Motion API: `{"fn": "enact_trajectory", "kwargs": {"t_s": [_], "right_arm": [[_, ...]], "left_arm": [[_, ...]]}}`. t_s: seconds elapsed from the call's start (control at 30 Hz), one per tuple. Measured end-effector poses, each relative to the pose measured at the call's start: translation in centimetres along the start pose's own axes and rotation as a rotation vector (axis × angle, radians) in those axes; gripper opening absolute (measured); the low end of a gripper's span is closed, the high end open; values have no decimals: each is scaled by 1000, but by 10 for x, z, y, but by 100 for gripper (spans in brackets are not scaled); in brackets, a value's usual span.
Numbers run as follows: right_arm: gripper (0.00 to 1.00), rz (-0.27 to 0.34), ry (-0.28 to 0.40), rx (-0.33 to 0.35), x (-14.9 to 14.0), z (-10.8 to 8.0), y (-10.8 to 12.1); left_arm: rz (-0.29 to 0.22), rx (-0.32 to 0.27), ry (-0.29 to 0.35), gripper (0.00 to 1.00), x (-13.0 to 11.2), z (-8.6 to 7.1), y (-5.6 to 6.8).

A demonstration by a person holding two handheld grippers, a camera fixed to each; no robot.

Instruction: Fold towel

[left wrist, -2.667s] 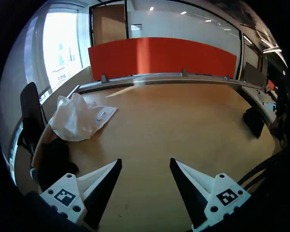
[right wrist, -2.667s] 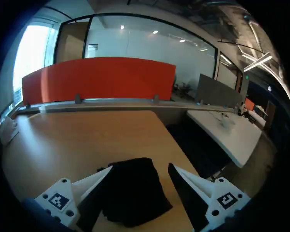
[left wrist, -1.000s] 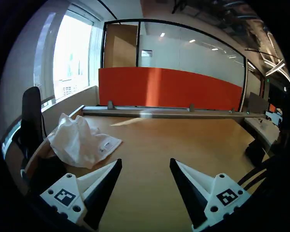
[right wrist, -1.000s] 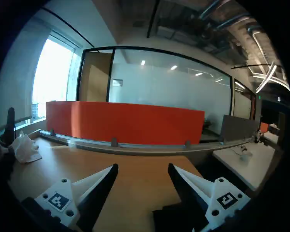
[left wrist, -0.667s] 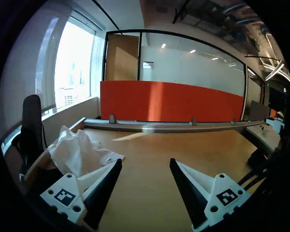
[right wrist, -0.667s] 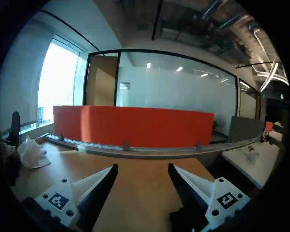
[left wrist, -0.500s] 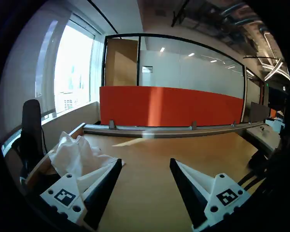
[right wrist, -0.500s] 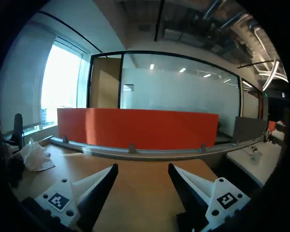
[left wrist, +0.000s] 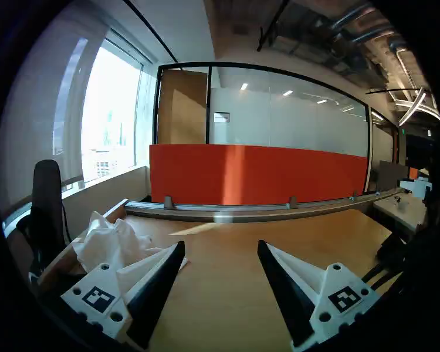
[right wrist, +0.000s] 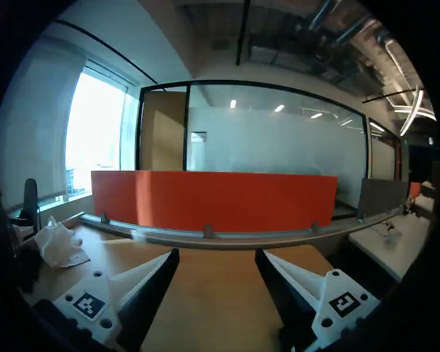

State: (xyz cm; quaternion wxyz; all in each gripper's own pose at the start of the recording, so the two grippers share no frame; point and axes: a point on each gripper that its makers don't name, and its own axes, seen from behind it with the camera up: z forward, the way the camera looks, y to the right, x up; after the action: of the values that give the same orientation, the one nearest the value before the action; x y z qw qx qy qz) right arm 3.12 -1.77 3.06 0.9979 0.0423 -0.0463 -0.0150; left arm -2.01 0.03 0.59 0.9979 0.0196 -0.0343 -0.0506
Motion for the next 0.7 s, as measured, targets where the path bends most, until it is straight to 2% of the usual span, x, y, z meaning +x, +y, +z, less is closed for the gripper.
{"fn": "enact_trajectory", "kwargs": {"t_s": [0.27, 0.47, 0.7], "right_arm": [[100, 23, 13, 25, 5, -9, -13], [100, 22, 17, 14, 3, -16, -15], [100, 16, 21, 7, -9, -15, -20]], "left_arm": [[29, 13, 44, 92, -2, 2, -1], [51, 17, 65, 92, -20, 5, -2], [49, 22, 95, 92, -44, 10, -7]]}}
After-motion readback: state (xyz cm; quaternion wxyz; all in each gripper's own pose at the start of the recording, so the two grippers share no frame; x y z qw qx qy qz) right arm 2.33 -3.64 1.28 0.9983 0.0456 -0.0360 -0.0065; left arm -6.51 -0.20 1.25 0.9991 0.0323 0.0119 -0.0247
